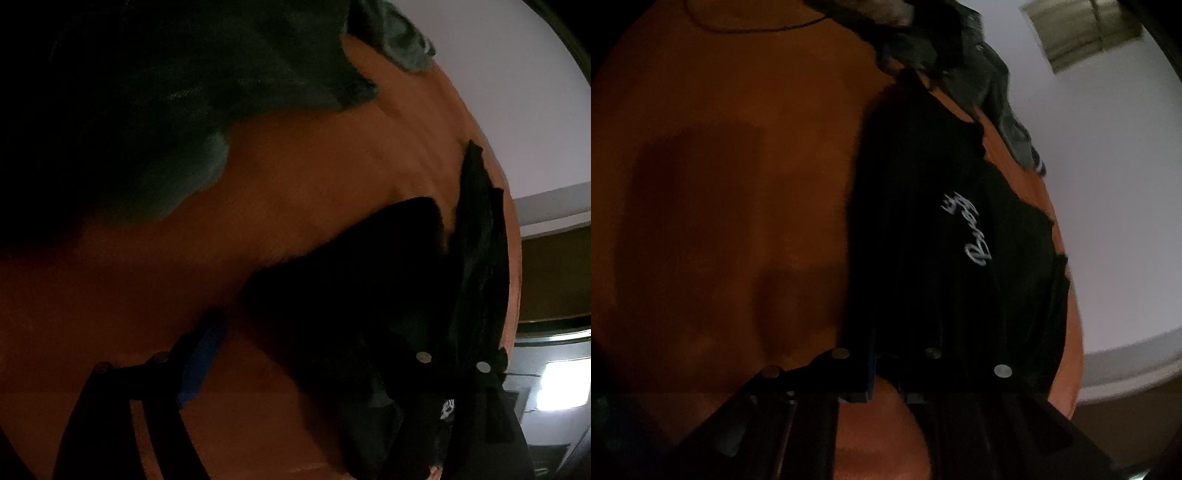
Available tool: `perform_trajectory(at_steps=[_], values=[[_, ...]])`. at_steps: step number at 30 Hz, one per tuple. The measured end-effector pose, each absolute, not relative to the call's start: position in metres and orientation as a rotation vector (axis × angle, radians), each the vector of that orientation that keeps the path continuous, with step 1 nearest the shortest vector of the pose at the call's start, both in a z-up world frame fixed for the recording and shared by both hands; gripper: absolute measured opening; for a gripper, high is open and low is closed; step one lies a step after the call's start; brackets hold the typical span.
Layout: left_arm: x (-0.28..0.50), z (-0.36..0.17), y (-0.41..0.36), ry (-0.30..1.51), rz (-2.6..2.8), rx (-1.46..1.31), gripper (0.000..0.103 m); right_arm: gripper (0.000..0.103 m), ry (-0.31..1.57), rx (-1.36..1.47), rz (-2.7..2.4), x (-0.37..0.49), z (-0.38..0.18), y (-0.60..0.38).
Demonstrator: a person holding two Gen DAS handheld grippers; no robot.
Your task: Fold clothes
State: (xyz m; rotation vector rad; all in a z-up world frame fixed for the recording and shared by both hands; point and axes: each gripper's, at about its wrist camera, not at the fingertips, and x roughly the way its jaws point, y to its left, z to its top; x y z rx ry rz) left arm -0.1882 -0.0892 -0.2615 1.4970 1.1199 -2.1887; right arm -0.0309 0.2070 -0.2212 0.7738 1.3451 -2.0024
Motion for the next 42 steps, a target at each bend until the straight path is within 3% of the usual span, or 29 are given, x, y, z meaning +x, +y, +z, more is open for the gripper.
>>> perform_trajectory(at_steps=[1, 2, 3, 4, 6, 12, 14, 16, 17, 21, 28, 35, 42], values=[[-0.191, -0.261, -0.086, 1.087, -2.197, 1.487, 0.029, 0.010, 1.328, 0.779, -2.009, -0.032, -0.218, 0.209], [-0.193, -0.262, -0.084, 1.066, -2.196, 1.482, 0.016, 0.013, 1.313, 0.776, -2.016, -0.033, -0.214, 0.210], [-0.191, -0.260, -0.085, 1.078, -2.201, 1.464, 0.007, 0.026, 1.316, 0.771, -2.023, -0.033, -0.211, 0.211], [-0.190, -0.258, -0.086, 1.086, -2.204, 1.442, 0.007, 0.042, 1.342, 0.757, -2.027, -0.030, -0.211, 0.212], [-0.185, -0.251, -0.089, 1.091, -2.207, 1.385, 0.007, 0.051, 1.402, 0.718, -2.026, -0.023, -0.212, 0.214], [-0.178, -0.242, -0.099, 1.137, -2.213, 1.341, 0.006, 0.051, 1.463, 0.627, -1.965, 0.004, -0.215, 0.212], [-0.179, -0.242, -0.099, 1.129, -2.207, 1.357, 0.006, 0.043, 1.494, 0.568, -1.922, 0.013, -0.217, 0.202], [-0.173, -0.233, -0.104, 1.124, -2.206, 1.366, 0.006, 0.016, 1.537, 0.554, -1.849, 0.019, -0.226, 0.192], [-0.173, -0.237, -0.104, 1.119, -2.206, 1.369, 0.006, 0.012, 1.565, 0.555, -1.822, 0.019, -0.233, 0.188], [-0.177, -0.241, -0.104, 1.127, -2.209, 1.373, 0.006, 0.011, 1.642, 0.613, -1.800, 0.007, -0.253, 0.184], [-0.179, -0.246, -0.103, 1.167, -2.202, 1.379, 0.006, 0.013, 1.591, 0.767, -1.814, -0.016, -0.259, 0.190], [-0.181, -0.249, -0.101, 1.151, -2.211, 1.377, 0.006, 0.015, 1.664, 0.721, -1.807, -0.010, -0.265, 0.187], [-0.176, -0.249, -0.101, 1.154, -2.203, 1.392, 0.006, 0.006, 1.447, 0.813, -1.889, -0.020, -0.241, 0.187]])
